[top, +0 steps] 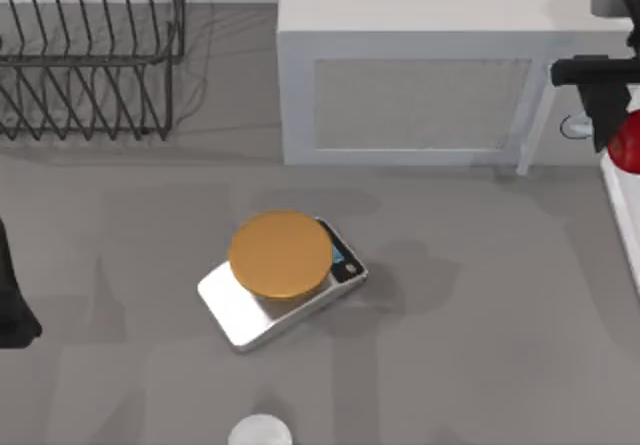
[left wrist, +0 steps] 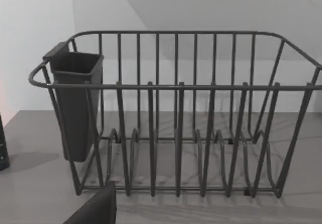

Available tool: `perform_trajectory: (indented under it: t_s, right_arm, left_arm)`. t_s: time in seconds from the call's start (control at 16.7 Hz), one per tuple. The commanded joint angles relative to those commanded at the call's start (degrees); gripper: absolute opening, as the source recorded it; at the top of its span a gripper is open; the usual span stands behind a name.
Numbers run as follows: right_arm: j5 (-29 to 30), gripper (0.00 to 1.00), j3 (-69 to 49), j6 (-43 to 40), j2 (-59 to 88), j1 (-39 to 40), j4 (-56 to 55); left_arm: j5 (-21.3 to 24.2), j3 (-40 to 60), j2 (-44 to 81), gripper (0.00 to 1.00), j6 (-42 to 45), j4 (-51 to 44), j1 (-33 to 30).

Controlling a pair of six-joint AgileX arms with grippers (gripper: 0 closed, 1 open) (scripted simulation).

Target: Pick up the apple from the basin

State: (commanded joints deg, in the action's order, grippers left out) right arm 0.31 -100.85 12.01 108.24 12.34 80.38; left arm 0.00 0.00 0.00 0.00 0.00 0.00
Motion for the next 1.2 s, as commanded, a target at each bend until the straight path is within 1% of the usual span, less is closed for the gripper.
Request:
perform_trajectory:
  t_s: [0.18, 0.3, 0.42, 0.6, 0.96, 1.08, 1.2]
  right_arm:
    - [0.1, 0.00, 1.6, 14.1, -0.6, 14.1, -0.2]
    - [0.0, 0.00, 2.7, 21.0, -1.0, 20.7, -0.3]
    - [-0.1, 0.00, 3.7, 25.6, -1.4, 24.9, -0.5]
    - [-0.3, 0.00, 4.5, 28.2, -1.8, 27.0, -0.6]
    - [-0.3, 0.00, 5.3, 28.2, -1.4, 26.8, -1.5]
    - [-0.3, 0.00, 8.4, 28.2, -1.0, 26.9, -4.8]
    - [-0.3, 0.00, 12.9, 28.3, -0.3, 27.0, -10.4]
  left_arm:
    - [0.0, 0.0, 0.0, 1.00, 0.0, 0.0, 0.0]
    - [0.0, 0.0, 0.0, 1.00, 0.0, 0.0, 0.0]
    - [0.0, 0.0, 0.0, 1.00, 0.0, 0.0, 0.0]
    - [0.0, 0.0, 0.0, 1.00, 0.0, 0.0, 0.0]
    - [0.0, 0.0, 0.0, 1.00, 0.0, 0.0, 0.0]
    - [0.0, 0.0, 0.0, 1.00, 0.0, 0.0, 0.0]
    - [0.0, 0.0, 0.0, 1.00, 0.0, 0.0, 0.0]
